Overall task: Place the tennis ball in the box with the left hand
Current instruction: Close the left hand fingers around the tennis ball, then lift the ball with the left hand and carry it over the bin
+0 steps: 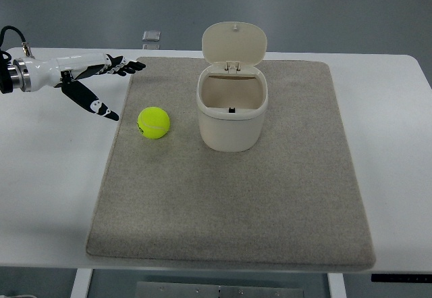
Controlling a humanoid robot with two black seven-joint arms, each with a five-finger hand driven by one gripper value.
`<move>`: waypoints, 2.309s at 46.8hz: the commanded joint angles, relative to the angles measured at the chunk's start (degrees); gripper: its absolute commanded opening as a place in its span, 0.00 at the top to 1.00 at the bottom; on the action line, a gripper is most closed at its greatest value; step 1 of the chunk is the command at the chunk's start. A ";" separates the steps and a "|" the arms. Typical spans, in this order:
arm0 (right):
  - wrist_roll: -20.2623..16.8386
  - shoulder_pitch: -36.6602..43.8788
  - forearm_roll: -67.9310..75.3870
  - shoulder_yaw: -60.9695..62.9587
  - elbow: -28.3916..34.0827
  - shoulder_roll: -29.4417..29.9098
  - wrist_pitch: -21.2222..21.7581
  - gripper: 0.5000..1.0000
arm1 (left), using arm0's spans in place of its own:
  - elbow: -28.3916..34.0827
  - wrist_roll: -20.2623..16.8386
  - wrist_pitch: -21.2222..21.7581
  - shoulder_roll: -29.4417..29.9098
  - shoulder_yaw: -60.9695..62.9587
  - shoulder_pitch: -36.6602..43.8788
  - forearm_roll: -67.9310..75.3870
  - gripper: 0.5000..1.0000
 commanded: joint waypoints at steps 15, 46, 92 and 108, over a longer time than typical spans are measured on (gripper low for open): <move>-0.05 -0.04 0.00 0.00 0.02 0.00 0.00 0.20 | -2.56 -1.44 8.44 -1.33 3.17 0.28 15.30 0.02; -0.05 -0.04 0.00 0.00 0.02 0.00 0.00 0.20 | -1.86 -1.35 16.26 -7.66 9.16 -0.60 27.09 0.32; -0.05 0.05 0.00 0.00 0.02 0.00 0.00 0.20 | -14.77 -4.25 31.19 4.55 9.07 -1.92 27.44 1.00; 0.04 -0.04 0.00 0.00 0.02 0.00 0.00 0.20 | -19.00 -8.82 54.67 6.23 12.32 -2.45 28.58 1.00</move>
